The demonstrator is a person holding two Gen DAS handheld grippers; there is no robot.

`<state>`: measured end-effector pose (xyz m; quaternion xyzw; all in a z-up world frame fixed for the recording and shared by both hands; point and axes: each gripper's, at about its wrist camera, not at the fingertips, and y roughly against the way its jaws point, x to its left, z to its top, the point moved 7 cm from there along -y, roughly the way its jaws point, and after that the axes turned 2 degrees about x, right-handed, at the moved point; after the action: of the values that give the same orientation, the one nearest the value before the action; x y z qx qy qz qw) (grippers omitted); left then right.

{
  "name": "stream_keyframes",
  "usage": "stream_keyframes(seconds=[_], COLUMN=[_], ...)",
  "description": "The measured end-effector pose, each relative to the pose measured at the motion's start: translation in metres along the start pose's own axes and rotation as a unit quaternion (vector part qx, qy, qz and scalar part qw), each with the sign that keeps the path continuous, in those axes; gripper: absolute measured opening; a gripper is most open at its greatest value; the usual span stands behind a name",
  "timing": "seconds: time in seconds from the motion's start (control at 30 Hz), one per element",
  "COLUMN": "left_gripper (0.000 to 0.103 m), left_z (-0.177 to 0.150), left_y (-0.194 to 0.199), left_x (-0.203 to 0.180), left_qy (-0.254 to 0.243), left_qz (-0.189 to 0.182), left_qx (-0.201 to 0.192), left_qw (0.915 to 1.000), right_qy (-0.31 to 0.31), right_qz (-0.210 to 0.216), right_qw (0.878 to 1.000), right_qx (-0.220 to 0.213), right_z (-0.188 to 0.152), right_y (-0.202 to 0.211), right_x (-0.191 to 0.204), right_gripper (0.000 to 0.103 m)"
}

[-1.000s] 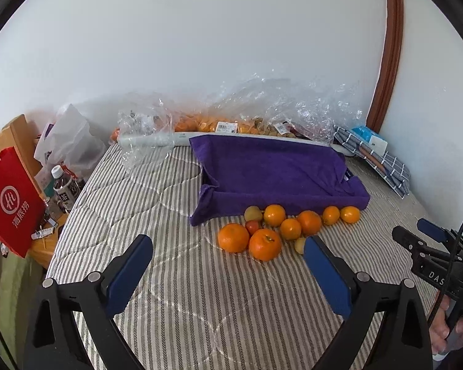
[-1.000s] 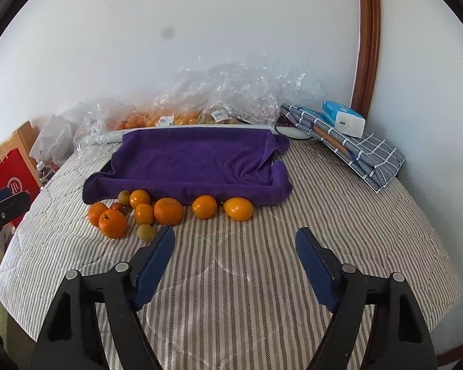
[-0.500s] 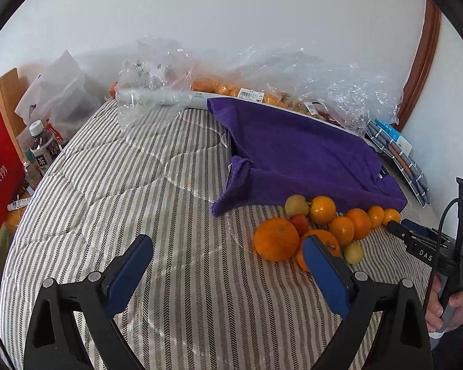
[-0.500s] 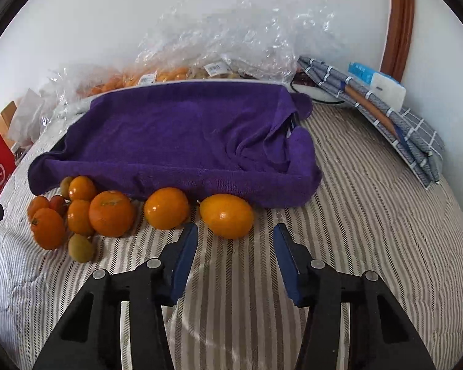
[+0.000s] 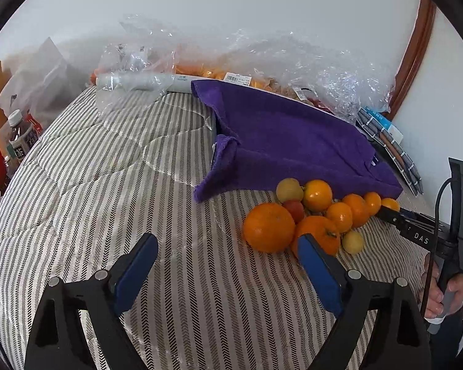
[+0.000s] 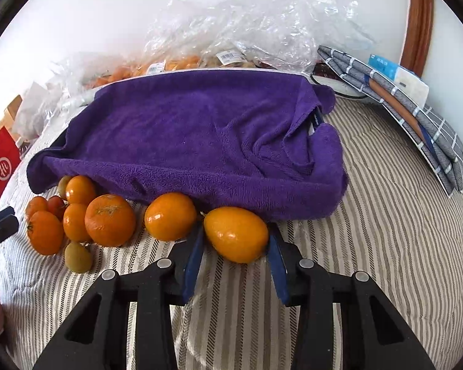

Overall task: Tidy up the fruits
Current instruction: 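Move right tool to the yellow oval fruit while left tool reaches the large mandarin, then close right tool on the oval fruit while left tool closes on the mandarin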

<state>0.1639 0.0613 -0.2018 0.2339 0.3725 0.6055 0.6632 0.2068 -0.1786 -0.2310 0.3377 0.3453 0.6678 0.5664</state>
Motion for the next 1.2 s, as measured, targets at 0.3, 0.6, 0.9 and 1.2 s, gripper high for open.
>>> stream_keyframes(seconds=[0.3, 0.6, 0.9, 1.2], left_gripper=[0.075, 0.075, 0.071, 0.038], left_z=[0.0, 0.011, 0.012, 0.011], left_y=[-0.018, -0.037, -0.035, -0.025], left_x=[-0.014, -0.031, -0.027, -0.021], left_qy=[-0.028, -0.044, -0.026, -0.002], left_qz=[0.018, 0.032, 0.028, -0.005], left_qx=[0.038, 0.043, 0.038, 0.02], left_qw=[0.9988, 0.9976, 0.9986, 0.9998], right_qy=[0.005, -0.006, 0.016, -0.001], right_qz=[0.001, 0.005, -0.032, 0.005], right_qw=[1.0, 1.0, 0.999, 0.999], right_qx=[-0.007, -0.006, 0.006, -0.035], right_z=[-0.024, -0.027, -0.029, -0.027], right_y=[0.023, 0.024, 0.021, 0.037], right_x=[0.001, 0.0, 0.003, -0.001], right_gripper=[0.04, 0.04, 0.04, 0.04])
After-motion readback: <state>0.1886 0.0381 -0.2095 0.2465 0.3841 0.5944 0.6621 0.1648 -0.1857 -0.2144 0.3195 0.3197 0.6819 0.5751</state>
